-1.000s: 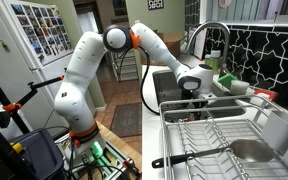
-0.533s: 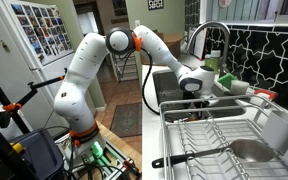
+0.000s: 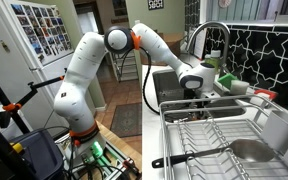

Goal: Take the container out of the sink then empty it and place it upside down on the edge of the sink

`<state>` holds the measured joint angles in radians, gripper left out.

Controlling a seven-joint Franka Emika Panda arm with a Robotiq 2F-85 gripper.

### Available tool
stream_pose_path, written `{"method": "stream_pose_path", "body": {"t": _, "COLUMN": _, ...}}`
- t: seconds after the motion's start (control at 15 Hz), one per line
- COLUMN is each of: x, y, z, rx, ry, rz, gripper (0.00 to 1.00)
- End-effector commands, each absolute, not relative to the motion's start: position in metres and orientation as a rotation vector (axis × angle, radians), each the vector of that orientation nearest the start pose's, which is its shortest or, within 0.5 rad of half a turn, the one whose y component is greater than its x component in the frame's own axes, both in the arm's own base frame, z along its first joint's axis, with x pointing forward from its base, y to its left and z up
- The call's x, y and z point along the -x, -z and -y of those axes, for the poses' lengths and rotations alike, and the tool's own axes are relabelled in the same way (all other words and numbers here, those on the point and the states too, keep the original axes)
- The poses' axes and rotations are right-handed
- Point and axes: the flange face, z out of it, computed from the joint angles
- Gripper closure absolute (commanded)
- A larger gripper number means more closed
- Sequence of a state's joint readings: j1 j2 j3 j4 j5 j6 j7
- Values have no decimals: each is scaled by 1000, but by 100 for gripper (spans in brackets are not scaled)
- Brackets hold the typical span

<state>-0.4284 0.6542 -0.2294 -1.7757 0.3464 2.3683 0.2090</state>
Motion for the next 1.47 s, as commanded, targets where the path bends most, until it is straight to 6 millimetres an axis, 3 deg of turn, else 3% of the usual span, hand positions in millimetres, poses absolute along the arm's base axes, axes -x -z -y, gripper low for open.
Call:
{"method": "stream_pose_path", "body": {"t": 0.0, "x": -515, "y": -239, "z": 379, "rx": 2680, "ry": 27, "rz": -1507, "gripper": 97}}
{"method": "stream_pose_path", "body": {"t": 0.27, "x": -510, "y": -295, "z": 358, "rx": 2895, "ry": 47, "rz": -1418, "gripper": 97}}
{"method": "stream_pose_path", "body": {"t": 0.6, "x": -497, "y": -347, "z": 325, "rx": 3201, "ry": 46, "rz": -1225, "gripper": 97}}
{"method": "stream_pose_path", "body": {"t": 0.67, "x": -516, "y": -334, "z": 341, "rx": 3147, "ry": 65, "rz": -1271, "gripper": 89}}
{"method": "stream_pose_path", "body": {"t": 0.8, "x": -511, "y": -347, "z": 329, "rx": 3185, "ry": 73, "rz": -1224, "gripper": 89}}
{"method": "stream_pose_path", "body": {"t": 1.0, "x": -506, "y": -349, "z": 328, "rx": 3188, "ry": 70, "rz": -1219, "gripper": 89}}
{"method": "stream_pose_path", "body": {"t": 1.07, "x": -505, "y": -348, "z": 328, "rx": 3188, "ry": 65, "rz": -1219, "gripper": 97}}
{"method": "stream_pose_path", "body": {"t": 1.4, "x": -514, "y": -357, "z": 301, "rx": 3507, "ry": 137, "rz": -1192, "gripper": 97}}
